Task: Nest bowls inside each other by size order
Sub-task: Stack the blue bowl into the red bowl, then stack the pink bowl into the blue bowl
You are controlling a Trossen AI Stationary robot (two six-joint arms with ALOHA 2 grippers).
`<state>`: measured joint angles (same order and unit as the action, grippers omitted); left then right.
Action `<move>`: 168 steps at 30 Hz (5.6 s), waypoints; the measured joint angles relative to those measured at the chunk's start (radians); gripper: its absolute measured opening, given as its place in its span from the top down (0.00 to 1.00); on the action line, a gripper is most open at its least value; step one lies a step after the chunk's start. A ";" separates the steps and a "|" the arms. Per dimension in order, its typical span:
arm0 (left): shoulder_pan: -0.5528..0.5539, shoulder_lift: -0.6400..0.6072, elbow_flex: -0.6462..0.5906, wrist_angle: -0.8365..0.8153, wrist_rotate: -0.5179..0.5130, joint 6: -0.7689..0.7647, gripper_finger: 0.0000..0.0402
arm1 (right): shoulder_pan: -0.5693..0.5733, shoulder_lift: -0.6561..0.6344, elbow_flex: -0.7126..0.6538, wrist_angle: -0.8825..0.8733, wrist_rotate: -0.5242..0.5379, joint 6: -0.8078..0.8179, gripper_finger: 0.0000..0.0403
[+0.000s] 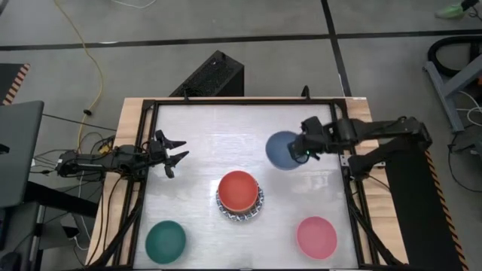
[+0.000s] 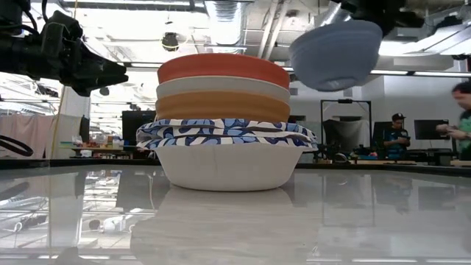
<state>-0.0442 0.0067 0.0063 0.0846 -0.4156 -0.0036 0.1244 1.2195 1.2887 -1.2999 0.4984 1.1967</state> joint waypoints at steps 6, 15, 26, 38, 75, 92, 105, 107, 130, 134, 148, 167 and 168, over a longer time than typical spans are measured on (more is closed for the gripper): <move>0.000 0.000 0.000 0.000 0.000 0.000 0.54 | 0.080 0.020 -0.083 0.310 0.004 -0.043 0.97; 0.000 0.000 0.000 0.000 0.000 0.000 0.54 | 0.083 0.157 -0.083 0.661 -0.053 -0.258 0.97; 0.000 0.000 0.000 0.000 -0.001 0.000 0.54 | 0.118 0.227 -0.083 0.796 -0.108 -0.305 0.97; 0.000 0.000 0.000 0.000 -0.001 0.000 0.54 | 0.169 0.278 -0.082 0.825 -0.103 -0.389 0.98; 0.000 0.031 0.000 -0.002 0.001 0.000 0.54 | 0.061 0.455 0.075 0.720 -0.212 -0.543 0.99; 0.000 0.032 0.000 0.000 0.000 0.000 0.54 | 0.064 0.455 0.076 0.710 -0.217 -0.513 0.91; 0.000 0.032 0.000 0.000 0.000 0.000 0.54 | 0.078 0.455 0.076 0.710 -0.223 -0.517 0.87; 0.000 0.032 0.000 0.000 0.000 0.000 0.54 | 0.078 0.455 0.076 0.710 -0.229 -0.517 0.87; 0.000 0.032 0.000 0.000 0.000 0.000 0.54 | 0.080 0.454 0.075 0.712 -0.249 -0.627 0.75; 0.000 0.032 0.000 0.000 0.000 0.000 0.54 | 0.079 0.454 0.075 0.713 -0.238 -0.631 0.61; 0.000 0.032 0.000 0.000 0.001 0.000 0.54 | 0.056 0.437 0.117 0.660 -0.250 -0.629 0.50; 0.000 0.032 0.000 0.000 0.001 0.000 0.54 | 0.266 0.431 0.286 -0.137 -0.450 -0.148 0.63; 0.000 0.032 0.000 0.000 0.001 0.000 0.54 | 0.292 0.431 0.284 -0.164 -0.449 -0.100 0.63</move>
<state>-0.0441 0.0387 0.0067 0.0846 -0.4149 -0.0036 0.4161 1.6501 1.5731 -1.4643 0.0493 1.0963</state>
